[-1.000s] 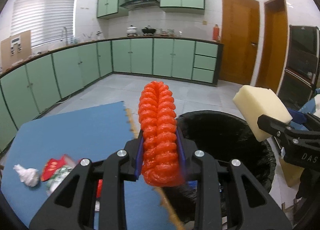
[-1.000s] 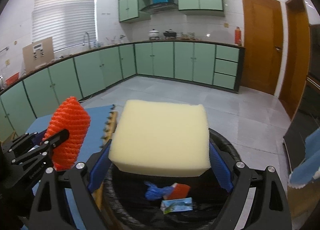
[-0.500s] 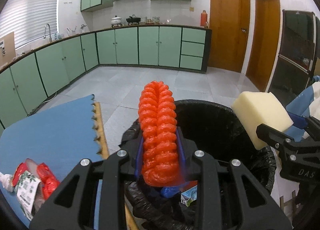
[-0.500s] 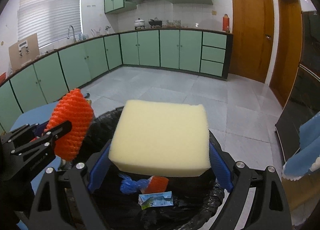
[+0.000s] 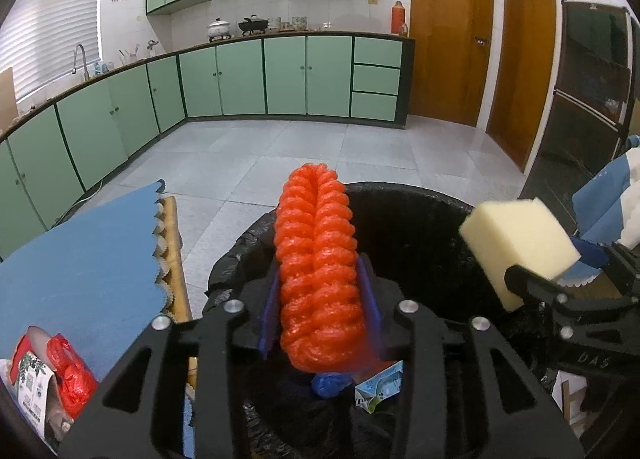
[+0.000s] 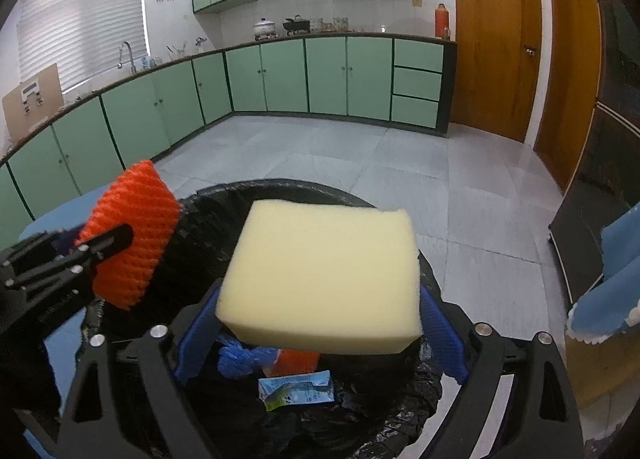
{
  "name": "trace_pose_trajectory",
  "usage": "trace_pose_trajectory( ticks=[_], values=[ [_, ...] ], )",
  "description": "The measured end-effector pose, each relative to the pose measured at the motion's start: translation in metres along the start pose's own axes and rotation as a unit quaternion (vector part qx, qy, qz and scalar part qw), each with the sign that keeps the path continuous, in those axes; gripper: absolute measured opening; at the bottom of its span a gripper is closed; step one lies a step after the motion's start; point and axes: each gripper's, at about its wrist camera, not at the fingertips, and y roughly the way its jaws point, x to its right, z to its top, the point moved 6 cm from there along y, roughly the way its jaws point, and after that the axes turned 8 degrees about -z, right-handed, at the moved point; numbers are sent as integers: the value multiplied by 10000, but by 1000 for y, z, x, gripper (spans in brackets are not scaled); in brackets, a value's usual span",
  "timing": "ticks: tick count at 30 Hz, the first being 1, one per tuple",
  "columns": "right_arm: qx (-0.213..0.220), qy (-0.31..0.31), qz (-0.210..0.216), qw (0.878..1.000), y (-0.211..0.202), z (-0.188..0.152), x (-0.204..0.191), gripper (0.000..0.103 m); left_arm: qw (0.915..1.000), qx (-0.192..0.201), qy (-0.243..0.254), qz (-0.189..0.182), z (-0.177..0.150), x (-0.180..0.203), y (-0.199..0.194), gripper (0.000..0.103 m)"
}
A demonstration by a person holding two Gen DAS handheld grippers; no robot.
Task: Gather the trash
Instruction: 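Carry the net sleeve and yellow sponge over the bin and release both, then return both tools to the mat and grasp the milk carton with the left tool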
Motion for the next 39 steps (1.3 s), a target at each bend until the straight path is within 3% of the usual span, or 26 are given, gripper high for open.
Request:
trace_pose_trajectory(
  ticks=[2,4,13,22,30,39],
  values=[
    [-61,-22,-105,9999,1,-2,1,96,10000,15,-31,-27,2,-1,-2,60],
    [-47,17,-164,9999,-1,-4,5,97,10000,60,-25,-31,3,-2,-6,66],
    [125,248,-84,9996,-29,2,2,97,9994,296,-144,98,6,-22,-44,79],
    [398,235,356,9983,-73,9,-52,97,9969,531,-302,499,-11,-65,-115,82],
    [363,19,710,9968,-89,-2,-116,97,9883,567,-664,1254,-55,-133,-179,82],
    [410,-345,1051,9930,-93,-23,-191,97,9795,390,-912,1756,-99,-189,-216,82]
  ],
)
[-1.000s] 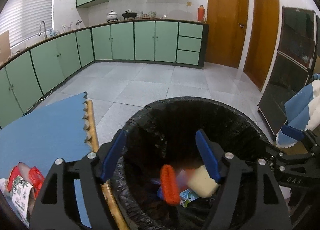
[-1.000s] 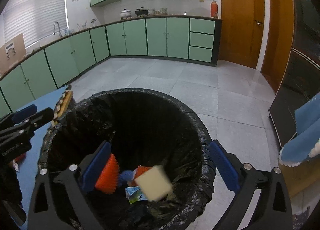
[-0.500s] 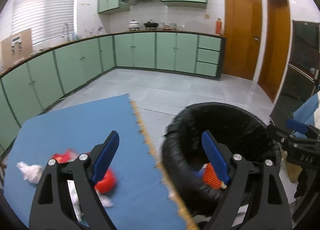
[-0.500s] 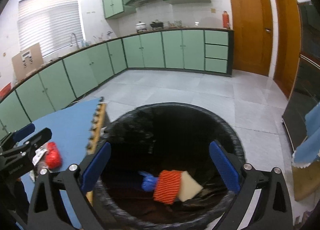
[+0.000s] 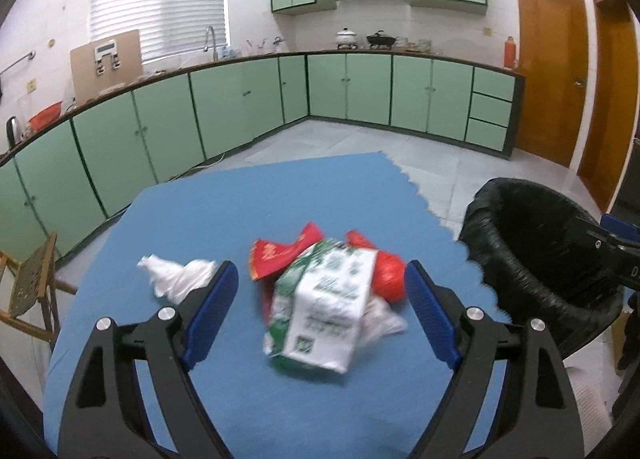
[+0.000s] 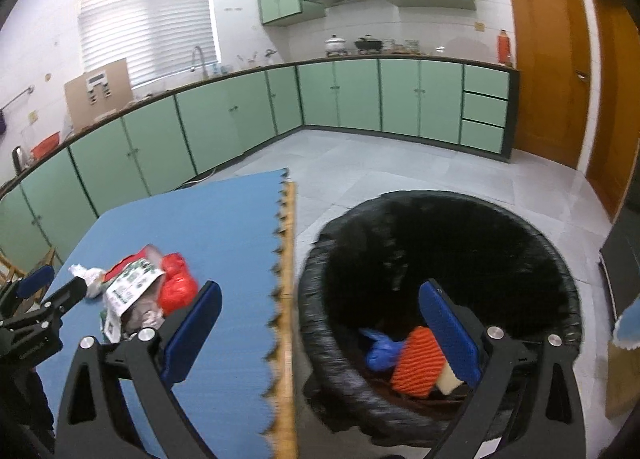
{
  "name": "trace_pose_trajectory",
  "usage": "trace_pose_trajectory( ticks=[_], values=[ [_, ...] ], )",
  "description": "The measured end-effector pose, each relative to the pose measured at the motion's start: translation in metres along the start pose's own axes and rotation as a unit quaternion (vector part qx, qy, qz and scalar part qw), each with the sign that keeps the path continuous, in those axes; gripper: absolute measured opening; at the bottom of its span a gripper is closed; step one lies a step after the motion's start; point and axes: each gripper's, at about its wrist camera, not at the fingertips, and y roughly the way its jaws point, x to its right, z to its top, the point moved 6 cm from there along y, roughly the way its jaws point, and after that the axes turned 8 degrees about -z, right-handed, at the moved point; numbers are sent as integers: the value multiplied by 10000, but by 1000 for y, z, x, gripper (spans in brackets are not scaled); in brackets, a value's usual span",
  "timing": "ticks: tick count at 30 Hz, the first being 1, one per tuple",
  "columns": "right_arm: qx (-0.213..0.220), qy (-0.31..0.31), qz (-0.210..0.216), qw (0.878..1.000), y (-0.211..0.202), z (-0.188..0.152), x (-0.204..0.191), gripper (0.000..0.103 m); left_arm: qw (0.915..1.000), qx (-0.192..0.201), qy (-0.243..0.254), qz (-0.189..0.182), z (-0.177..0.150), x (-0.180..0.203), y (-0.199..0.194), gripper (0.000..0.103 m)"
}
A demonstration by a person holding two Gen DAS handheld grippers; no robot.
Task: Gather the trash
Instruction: 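Return both tools to the mat and grasp the milk carton with the left tool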
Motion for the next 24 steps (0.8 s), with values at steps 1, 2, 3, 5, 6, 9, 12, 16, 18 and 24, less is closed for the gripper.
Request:
trace_pose_trajectory(
  ticks=[1,2,3,5,6,9,12,16,18,24],
  values=[
    [-22,-7,32,10000,1,-3,-6,97,10000,-31,-15,4,-3,-4,1,82],
    [-52,-20,62,10000,3,-6,-12,97,10000,-44,-20,6,-6,-5,2,82],
    [-95,-56,92,9999,7,-8,-19,97,10000,-54,-24,1,-10,-7,3,82],
    [-118,-123,129,9998,10,-11,-29,97,9999,-112,-40,-26,-15,-9,8,82],
    [-118,-162,144,9997,11,-13,-34,97,9999,-138,-44,-38,-17,-10,11,82],
    [-116,-256,164,9995,15,-13,-44,97,9997,-235,-21,-54,-24,-10,24,82],
    [-162,-269,161,9994,21,-12,-48,97,9994,-326,-19,-74,-29,-10,35,82],
    [-223,-252,143,9993,29,-13,-47,97,9991,-424,-36,-92,-31,-12,50,82],
    [-240,-249,134,9993,32,-14,-48,97,9987,-484,-32,-135,-32,-12,57,82],
    [-315,-252,142,9991,41,-12,-51,97,9979,-609,12,-225,-33,-9,71,83]
  ],
)
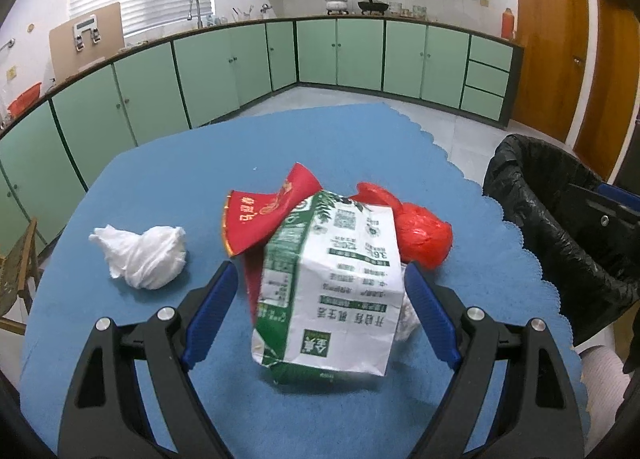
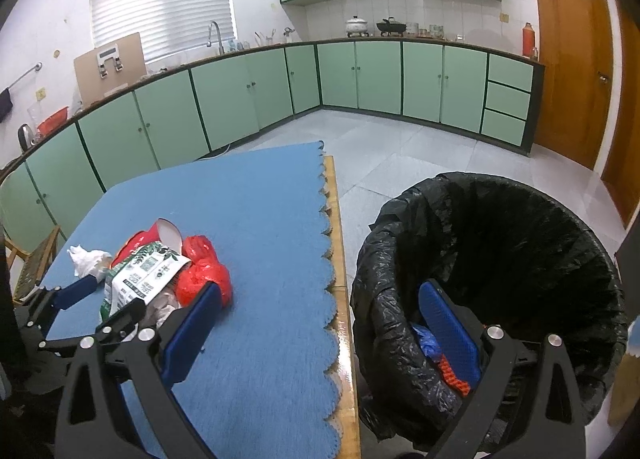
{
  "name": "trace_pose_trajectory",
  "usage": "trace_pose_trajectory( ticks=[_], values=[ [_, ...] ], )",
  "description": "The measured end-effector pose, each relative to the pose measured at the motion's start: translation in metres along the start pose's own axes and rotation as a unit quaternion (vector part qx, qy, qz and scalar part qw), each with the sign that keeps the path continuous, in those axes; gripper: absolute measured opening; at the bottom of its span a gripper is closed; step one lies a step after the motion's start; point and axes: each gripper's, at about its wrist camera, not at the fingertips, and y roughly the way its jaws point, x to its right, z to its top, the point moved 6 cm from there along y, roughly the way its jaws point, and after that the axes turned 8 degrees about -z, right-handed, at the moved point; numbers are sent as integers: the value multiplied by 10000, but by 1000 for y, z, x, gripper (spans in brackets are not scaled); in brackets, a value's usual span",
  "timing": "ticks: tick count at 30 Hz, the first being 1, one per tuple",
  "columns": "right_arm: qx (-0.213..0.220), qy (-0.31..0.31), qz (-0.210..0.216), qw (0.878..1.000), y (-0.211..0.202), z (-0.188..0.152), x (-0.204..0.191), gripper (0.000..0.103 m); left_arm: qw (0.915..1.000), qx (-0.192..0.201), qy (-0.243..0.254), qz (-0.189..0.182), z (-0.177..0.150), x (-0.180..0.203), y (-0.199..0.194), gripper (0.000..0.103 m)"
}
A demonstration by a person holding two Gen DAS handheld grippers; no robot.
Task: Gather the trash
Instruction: 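Return both tools to the mat and grasp the milk carton with the left tool, then lift the milk carton with the left tool while the right tool grasps the white plastic wrapper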
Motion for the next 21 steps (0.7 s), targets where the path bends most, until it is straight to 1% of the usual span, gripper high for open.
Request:
trace_pose_trajectory(
  ticks=[3,9,12,14,16,21],
  values=[
    [19,-44,4,10000,2,2,-2,97,9998,-102,-110,-123,-1,1,5,83],
    [-11,-59,-8,10000,5,4,-1,97,9997,-164,-124,-159,-2,1,10,82],
    [-37,-59,-10,10000,5,3,-1,97,9991,-247,-203,-279,-1,1,14,67],
    [-36,-66,-7,10000,5,3,-1,97,9986,-284,-275,-363,-2,1,16,68],
    [-37,-89,1,10000,5,3,-2,97,9985,-269,-299,-371,-2,1,14,67],
    [-44,-150,51,9999,5,1,-5,97,9991,-44,-283,-317,4,3,-4,67]
  ],
)
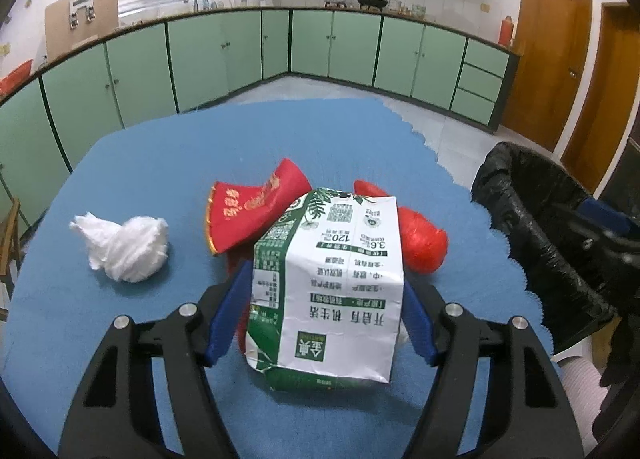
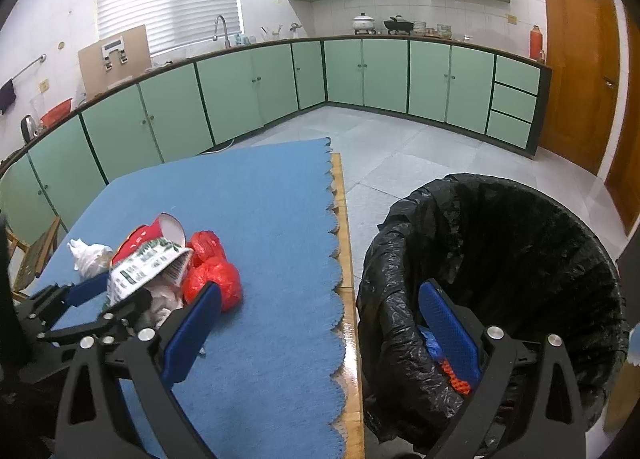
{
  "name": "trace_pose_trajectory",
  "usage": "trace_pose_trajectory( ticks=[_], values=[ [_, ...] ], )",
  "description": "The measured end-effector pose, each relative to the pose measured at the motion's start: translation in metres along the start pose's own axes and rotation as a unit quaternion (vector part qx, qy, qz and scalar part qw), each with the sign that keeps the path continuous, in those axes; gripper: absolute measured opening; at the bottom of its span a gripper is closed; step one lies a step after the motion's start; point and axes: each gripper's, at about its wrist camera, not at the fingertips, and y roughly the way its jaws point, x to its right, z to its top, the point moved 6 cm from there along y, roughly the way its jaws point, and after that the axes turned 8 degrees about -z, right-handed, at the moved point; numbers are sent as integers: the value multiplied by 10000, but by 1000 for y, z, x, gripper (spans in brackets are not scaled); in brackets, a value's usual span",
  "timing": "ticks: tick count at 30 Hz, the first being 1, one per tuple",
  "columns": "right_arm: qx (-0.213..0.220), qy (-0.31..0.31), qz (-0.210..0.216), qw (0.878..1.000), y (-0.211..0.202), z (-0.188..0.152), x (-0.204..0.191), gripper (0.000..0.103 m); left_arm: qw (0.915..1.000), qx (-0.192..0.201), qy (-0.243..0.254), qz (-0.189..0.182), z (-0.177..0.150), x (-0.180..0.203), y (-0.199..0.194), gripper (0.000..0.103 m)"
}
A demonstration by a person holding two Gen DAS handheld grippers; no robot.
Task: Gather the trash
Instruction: 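Lift the milk carton with the left tool while the right tool grasps the white plastic wrapper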
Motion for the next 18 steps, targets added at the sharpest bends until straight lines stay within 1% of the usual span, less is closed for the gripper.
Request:
trace_pose_trajectory(
  ticks=[4,9,15,18],
  values=[
    [52,-16,45,10000,-3,2,-4,97,9998,179,-27,31,5,-2,-20,67],
    [123,-22,147,9998,-9,3,-13,97,9989,384,-72,267,5,-13,-45,67],
    [104,-137,369,9992,-11,-4,-40,97,9969,431,-186,637,-4,-38,-63,67],
    [112,-280,541,9981,-13,-10,-62,97,9955,427,-263,804,-9,-52,-69,67]
  ],
)
